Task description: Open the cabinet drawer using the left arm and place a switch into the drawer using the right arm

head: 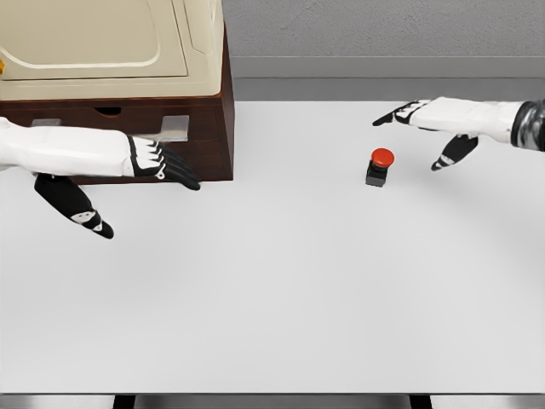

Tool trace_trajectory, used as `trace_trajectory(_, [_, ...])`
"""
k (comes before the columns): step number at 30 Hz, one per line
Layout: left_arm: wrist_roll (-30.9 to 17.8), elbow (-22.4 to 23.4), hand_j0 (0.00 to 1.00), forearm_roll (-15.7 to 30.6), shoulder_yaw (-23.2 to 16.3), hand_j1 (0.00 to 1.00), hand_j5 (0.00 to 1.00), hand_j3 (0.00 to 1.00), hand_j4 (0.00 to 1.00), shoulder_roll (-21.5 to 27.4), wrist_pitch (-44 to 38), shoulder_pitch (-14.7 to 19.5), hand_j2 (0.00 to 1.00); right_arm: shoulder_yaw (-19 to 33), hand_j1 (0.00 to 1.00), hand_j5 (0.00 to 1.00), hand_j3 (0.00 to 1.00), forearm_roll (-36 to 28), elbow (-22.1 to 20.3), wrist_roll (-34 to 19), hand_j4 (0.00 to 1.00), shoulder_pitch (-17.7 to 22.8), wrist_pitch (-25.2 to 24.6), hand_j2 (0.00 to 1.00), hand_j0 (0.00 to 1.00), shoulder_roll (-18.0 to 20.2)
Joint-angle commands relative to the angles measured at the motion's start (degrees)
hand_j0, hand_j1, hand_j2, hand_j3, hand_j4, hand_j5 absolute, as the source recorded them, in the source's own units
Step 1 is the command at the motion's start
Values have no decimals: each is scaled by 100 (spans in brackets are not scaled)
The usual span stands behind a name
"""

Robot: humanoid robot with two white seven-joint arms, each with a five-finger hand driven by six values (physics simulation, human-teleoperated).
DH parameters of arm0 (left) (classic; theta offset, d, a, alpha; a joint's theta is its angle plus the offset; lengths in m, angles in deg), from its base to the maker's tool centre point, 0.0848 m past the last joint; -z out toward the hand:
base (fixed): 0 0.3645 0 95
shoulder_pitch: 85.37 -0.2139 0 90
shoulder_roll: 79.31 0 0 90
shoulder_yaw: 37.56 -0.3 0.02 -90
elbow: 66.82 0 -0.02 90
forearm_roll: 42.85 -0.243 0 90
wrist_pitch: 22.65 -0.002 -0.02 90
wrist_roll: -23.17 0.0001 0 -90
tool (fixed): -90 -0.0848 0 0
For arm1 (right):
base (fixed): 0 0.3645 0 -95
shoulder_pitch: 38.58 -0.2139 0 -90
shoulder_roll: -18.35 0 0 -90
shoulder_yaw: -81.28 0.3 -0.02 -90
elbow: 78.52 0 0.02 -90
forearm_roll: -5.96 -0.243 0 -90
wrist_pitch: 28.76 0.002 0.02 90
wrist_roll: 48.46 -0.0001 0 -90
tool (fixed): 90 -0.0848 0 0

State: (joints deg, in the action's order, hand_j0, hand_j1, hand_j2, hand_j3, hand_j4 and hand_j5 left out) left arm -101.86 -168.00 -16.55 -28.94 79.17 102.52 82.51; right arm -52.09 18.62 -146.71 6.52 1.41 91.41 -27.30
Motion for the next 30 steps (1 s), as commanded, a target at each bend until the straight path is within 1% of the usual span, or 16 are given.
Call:
trace_trajectory(1, [2,1,100,50,-9,100,100,100,100,-10,-17,0,100,-181,100,100,100,-27,-256,2,100,0,-20,100,100,-15])
trace_trajectory(2, [2,1,100,50,8,100,100,100,100,-18,-17,0,100,-286,100,100,100,-27,-283,2,100,-44,-20,100,100,-15])
trace_trajectory(3, [319,-8,100,68,52,100,100,100,100,-54,-17,9,100,-418,100,100,100,-27,-274,2,100,-88,-38,100,100,-32])
trace_trajectory(4, [891,1,100,68,61,100,100,100,100,-54,-17,18,100,-436,100,100,100,-27,-265,2,100,-97,-55,100,100,-32])
trace_trajectory(7, [918,-8,100,244,131,100,100,100,100,-54,-17,9,100,-506,100,100,100,52,-186,2,100,-114,-73,100,100,-129])
trace_trajectory(9, [909,1,100,463,149,100,100,100,100,17,-62,9,100,-506,100,100,100,105,-1,2,100,-123,-73,100,100,-243])
trace_trajectory(12, [892,1,100,516,289,100,100,100,100,175,-1117,26,100,-515,100,100,100,290,324,2,100,-176,-64,100,100,-489])
trace_trajectory(13, [892,1,100,534,412,100,100,100,100,438,-1135,35,100,-524,100,100,100,298,412,2,100,-202,-64,100,100,-551])
trace_trajectory(15, [909,1,100,648,430,100,100,100,100,500,-1284,35,100,-629,100,100,100,316,561,2,100,-255,-64,100,100,-630])
trace_trajectory(17, [892,1,100,833,430,100,100,100,100,474,-1750,18,100,-629,100,100,100,465,623,2,100,-264,-64,100,100,-683])
trace_trajectory(19, [909,1,100,947,430,100,100,100,100,439,-1750,0,100,-638,100,100,100,474,631,2,100,-255,-64,100,100,-692])
trace_trajectory(24, [918,1,100,938,413,100,100,100,100,439,-1794,-185,100,-638,100,100,100,518,816,2,100,-290,-55,100,100,-779])
trace_trajectory(27, [936,1,100,947,430,100,100,100,100,447,-2752,-237,100,-638,99,99,99,544,851,2,99,-290,-55,99,99,-850])
trace_trajectory(28, [901,1,100,956,413,100,100,100,100,439,-2875,-228,100,-638,97,97,97,553,851,2,97,-290,-55,97,97,-850])
trace_trajectory(29, [629,1,100,965,404,100,100,100,100,430,-3042,-220,100,-638,96,96,96,562,851,2,96,-290,-55,96,96,-850])
trace_trajectory(30, [2,1,100,965,413,100,100,100,100,421,-3174,-193,100,-638,93,93,93,562,851,2,93,-290,-55,93,93,-850])
